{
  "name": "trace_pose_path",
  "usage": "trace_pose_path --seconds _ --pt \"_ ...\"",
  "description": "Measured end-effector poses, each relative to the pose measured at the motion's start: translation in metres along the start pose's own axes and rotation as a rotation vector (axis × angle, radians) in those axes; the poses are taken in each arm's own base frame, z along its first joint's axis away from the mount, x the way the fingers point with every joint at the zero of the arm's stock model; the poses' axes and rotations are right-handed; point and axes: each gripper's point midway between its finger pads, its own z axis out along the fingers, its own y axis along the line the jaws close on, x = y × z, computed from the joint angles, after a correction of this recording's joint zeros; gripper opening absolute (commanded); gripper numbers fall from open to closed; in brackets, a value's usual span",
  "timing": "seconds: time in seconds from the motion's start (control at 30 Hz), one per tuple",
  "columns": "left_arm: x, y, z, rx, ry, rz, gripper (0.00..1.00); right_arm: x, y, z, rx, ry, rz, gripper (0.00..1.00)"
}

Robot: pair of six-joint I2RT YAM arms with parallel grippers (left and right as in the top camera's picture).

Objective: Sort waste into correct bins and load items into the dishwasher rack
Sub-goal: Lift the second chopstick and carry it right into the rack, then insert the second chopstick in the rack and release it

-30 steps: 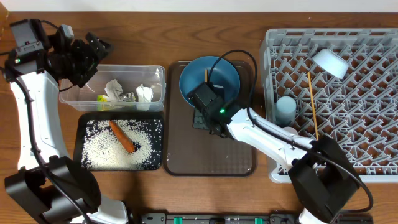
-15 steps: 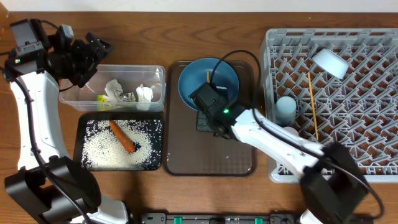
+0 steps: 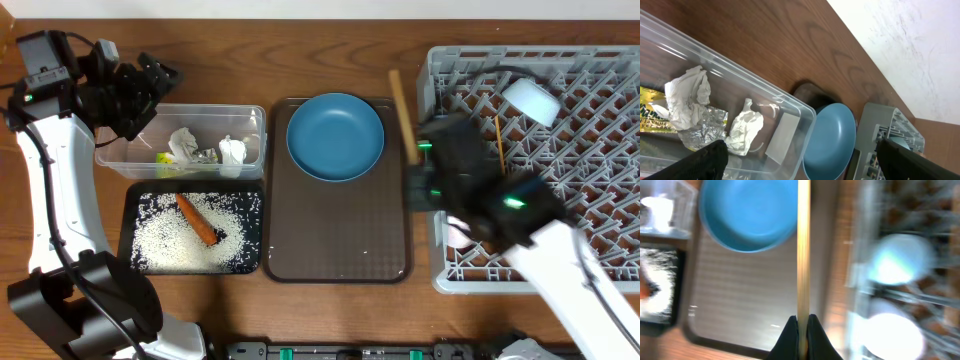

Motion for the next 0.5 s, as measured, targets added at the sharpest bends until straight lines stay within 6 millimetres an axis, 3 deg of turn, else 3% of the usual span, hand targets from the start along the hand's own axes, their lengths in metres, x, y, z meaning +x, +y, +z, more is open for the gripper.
trace_pose_path --seconds 0.2,0.5 --pt "0.0 0.0 0.0 0.0 0.0 0.0 0.96 0.012 -0.062 -0.03 0.123 0.014 -0.042 0.01" --pt "0.0 0.0 0.0 0.0 0.0 0.0 0.96 0.023 -0.126 -0.041 0.37 0.088 -0.092 0.01"
